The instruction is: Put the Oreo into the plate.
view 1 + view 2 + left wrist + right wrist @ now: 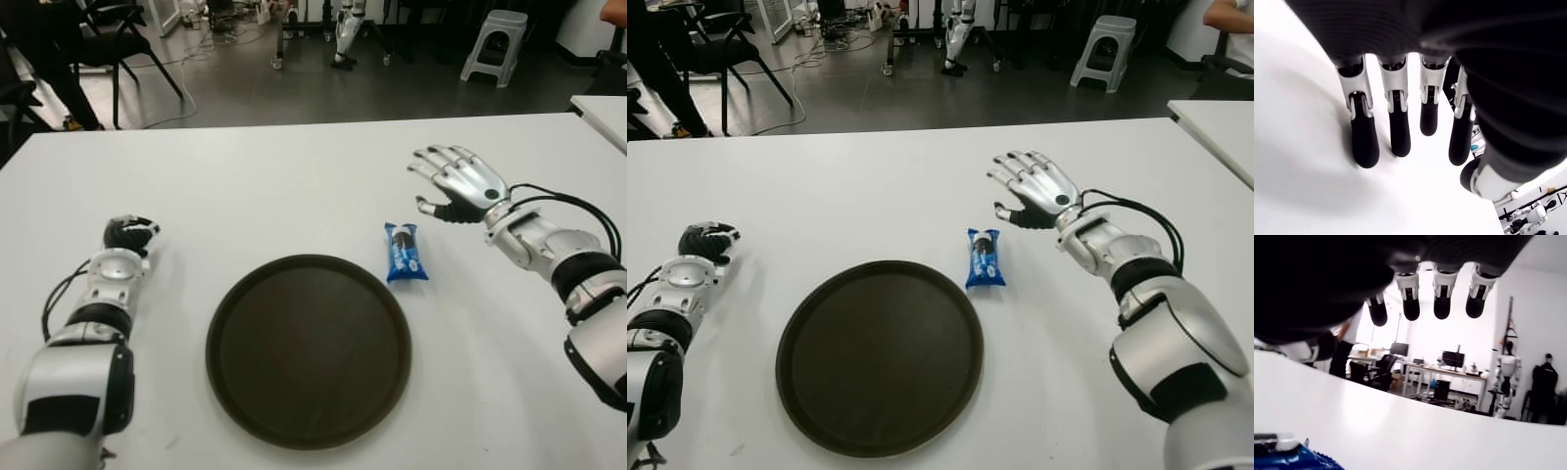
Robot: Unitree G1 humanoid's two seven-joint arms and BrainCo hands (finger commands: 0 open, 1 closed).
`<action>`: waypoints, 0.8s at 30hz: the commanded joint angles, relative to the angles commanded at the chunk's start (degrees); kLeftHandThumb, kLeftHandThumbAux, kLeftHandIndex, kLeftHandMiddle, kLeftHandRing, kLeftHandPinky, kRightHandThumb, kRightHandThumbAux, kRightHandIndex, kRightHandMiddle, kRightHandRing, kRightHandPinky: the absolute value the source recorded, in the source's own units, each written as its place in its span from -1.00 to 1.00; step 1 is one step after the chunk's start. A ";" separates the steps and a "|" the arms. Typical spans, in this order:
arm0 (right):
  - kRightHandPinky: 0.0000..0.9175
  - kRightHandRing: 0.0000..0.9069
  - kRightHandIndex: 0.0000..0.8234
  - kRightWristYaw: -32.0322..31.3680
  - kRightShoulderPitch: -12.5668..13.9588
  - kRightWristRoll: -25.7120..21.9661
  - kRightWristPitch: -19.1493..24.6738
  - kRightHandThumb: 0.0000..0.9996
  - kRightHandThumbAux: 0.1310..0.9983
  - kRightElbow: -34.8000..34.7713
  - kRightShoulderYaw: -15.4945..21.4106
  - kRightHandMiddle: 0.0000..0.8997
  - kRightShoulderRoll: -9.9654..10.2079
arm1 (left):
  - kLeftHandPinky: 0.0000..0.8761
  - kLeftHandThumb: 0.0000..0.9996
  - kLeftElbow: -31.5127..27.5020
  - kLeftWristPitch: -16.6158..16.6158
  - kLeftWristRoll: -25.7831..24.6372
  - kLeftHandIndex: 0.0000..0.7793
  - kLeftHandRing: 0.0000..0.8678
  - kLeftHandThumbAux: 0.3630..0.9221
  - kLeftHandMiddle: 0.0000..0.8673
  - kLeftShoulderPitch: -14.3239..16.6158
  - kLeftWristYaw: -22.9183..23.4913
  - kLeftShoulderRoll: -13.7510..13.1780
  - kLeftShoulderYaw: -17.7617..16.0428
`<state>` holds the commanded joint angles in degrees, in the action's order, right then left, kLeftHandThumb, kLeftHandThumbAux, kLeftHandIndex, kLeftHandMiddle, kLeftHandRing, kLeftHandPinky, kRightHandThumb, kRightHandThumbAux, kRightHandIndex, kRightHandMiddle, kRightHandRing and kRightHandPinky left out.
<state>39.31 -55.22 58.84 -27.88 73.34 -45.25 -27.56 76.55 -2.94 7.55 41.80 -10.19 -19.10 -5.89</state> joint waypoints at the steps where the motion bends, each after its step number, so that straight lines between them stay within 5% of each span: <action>1: -1.00 -1.00 -1.00 0.49 -0.11 0.57 0.17 0.06 -0.73 -0.02 -0.54 -1.00 -0.09 | -0.61 0.37 0.01 0.03 0.01 0.05 -0.57 0.26 -0.59 0.01 0.03 -0.02 0.02; 7: -1.00 -1.00 -1.00 1.40 -0.60 2.19 0.31 0.03 -0.70 0.05 -2.28 -1.00 -0.40 | -0.62 0.37 0.00 0.15 0.22 0.05 -0.58 0.26 -0.60 0.06 -0.09 -0.02 0.24; 10: -1.00 -1.00 -1.00 1.13 -0.98 3.19 0.12 -0.09 -0.51 0.07 -3.43 -1.00 -0.68 | -0.65 0.37 -0.01 0.28 0.35 0.05 -0.59 0.26 -0.61 0.10 -0.25 0.02 0.42; 16: -1.00 -1.00 -1.00 -1.27 -0.74 1.85 -1.23 -0.75 0.07 0.13 -2.65 -1.00 -0.65 | -0.74 0.37 -0.02 0.25 0.24 0.05 -0.64 0.26 -0.62 0.07 -0.18 0.01 0.40; 24: -1.00 -1.00 -1.00 -3.84 -0.42 0.88 -2.63 -0.98 0.32 -0.03 -1.77 -1.00 -0.70 | -0.79 0.37 -0.05 0.08 -0.53 0.06 -0.65 0.26 -0.59 0.01 0.32 0.04 -0.34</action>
<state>35.47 -55.64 59.73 -30.51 73.31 -47.02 -28.26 76.50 -2.86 7.02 41.81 -9.87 -19.06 -6.23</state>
